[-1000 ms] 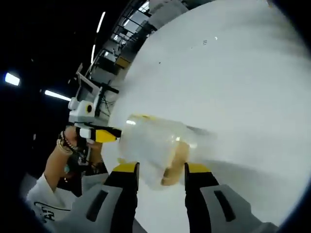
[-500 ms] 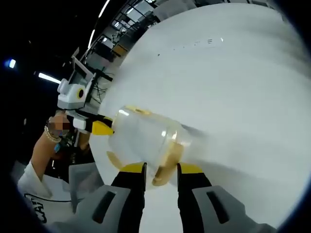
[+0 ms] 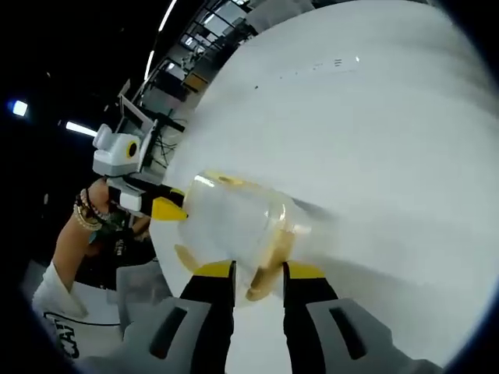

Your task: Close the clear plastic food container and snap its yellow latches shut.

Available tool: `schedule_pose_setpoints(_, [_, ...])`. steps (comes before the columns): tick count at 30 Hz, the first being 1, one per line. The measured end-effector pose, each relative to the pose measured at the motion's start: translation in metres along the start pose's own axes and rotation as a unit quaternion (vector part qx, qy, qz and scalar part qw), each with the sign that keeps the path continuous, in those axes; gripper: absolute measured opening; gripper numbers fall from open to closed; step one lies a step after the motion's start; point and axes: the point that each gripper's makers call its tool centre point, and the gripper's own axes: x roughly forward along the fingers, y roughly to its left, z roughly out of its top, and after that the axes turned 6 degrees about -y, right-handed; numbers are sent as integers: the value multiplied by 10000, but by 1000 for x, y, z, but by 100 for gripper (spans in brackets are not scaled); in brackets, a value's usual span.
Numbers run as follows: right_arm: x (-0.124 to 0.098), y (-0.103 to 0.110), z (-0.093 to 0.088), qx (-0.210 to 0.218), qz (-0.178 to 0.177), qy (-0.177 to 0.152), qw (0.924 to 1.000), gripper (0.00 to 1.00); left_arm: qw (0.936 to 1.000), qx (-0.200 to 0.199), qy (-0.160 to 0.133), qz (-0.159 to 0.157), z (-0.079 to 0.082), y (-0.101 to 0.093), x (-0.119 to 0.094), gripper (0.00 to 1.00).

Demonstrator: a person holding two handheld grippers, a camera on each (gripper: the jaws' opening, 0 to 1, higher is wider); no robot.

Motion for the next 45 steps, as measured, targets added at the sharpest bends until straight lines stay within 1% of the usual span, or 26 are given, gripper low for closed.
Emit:
schedule_pose_setpoints(4, [0, -3, 2, 73, 21, 56, 10000, 20, 10000, 16, 20, -14, -1, -1, 0, 22])
schedule_pose_setpoints(9, [0, -1, 7, -19, 15, 150, 9999, 20, 9999, -87, 15, -89, -2, 0, 0, 21])
schedule_pose_setpoints(10, [0, -1, 7, -41, 12, 176, 9998, 20, 9999, -49, 32, -99, -2, -1, 1, 20])
schedule_pose_setpoints(13, [0, -2, 10, -45, -4, 209, 9998, 20, 9999, -89, 53, -74, -2, -1, 1, 20])
schedule_pose_setpoints(14, [0, -2, 11, -55, -7, 219, 9997, 20, 9999, -131, 51, -83, -2, -1, 1, 18])
schedule_pose_setpoints(15, [-1, -2, 13, -98, -16, 217, 9997, 20, 9987, -430, 192, -198, -9, -5, 0, 18])
schedule_pose_setpoints(17, [-1, -2, 14, -130, -36, 246, 9996, 20, 9993, -303, 113, -209, -7, -3, 1, 19])
schedule_pose_setpoints(20, [-3, -3, 15, -143, -56, 238, 9996, 21, 9995, -189, 120, -224, -6, -3, 0, 20])
schedule_pose_setpoints(23, [-5, -3, 15, -189, -74, 118, 9997, 22, 9997, -54, 87, -202, -6, -4, -1, 22])
schedule_pose_setpoints(25, [-6, -4, 16, -37, -76, -130, 9999, 22, 9995, 166, -28, -267, -4, -3, 0, 23])
schedule_pose_setpoints(26, [-7, -4, 15, -82, -17, -198, 9998, 23, 9978, 438, -212, -440, -1, -3, 1, 23])
schedule_pose_setpoints(27, [-8, -4, 15, -152, 32, -273, 9995, 23, 9975, 392, -309, -501, 0, -3, 0, 23])
schedule_pose_setpoints(28, [-10, -4, 13, -132, 34, -320, 9994, 23, 9974, 186, -426, -545, 1, -2, 0, 23])
schedule_pose_setpoints(29, [-11, -4, 12, -160, 36, -339, 9993, 22, 9959, -9, -670, -604, 4, 1, 0, 22])
schedule_pose_setpoints(30, [-12, -4, 12, -188, 25, -359, 9992, 21, 9947, -32, -818, -624, 6, 3, -1, 20])
schedule_pose_setpoints(31, [-16, -2, 12, -267, -9, -429, 9987, 18, 9912, -117, -1157, -631, 13, 7, -6, 18])
schedule_pose_setpoints(32, [-20, -1, 14, -315, -52, -499, 9982, 16, 9877, -215, -1417, -629, 19, 10, -10, 15])
schedule_pose_setpoints(34, [-25, 4, 21, -428, -46, -685, 9967, 14, 9757, -445, -2049, -630, 33, 14, -20, 15])
schedule_pose_setpoints(35, [-29, 8, 26, -478, -66, -806, 9956, 11, 9649, -628, -2451, -704, 42, 13, -28, 13])
schedule_pose_setpoints(37, [-32, 13, 39, -849, -112, -1072, 9905, 0, 9464, -520, -3036, -968, 51, 1, -43, 3])
schedule_pose_setpoints(38, [-33, 14, 42, -970, -173, -1123, 9888, 0, 9389, -376, -3267, -1011, 54, -6, -47, 0])
schedule_pose_setpoints(39, [-28, 25, 47, -1062, -35, -1236, 9866, 0, 9346, -201, -3392, -1054, 53, -13, -49, 0])
schedule_pose_setpoints(40, [-26, 32, 46, -1084, 48, -1191, 9869, 0, 9338, 37, -3388, -1151, 47, -27, -48, 0])
schedule_pose_setpoints(41, [-20, 37, 46, -1096, 132, -1154, 9872, 0, 9320, 268, -3416, -1181, 45, -36, -46, 0])
schedule_pose_setpoints(44, [-3, 49, 47, -1205, 226, -1065, 9867, 0, 9275, 1221, -3460, -723, 34, -57, -31, 0])
schedule_pose_setpoints(45, [2, 51, 49, -1242, 210, -1065, 9863, 0, 9249, 1381, -3478, -670, 32, -64, -26, 0])
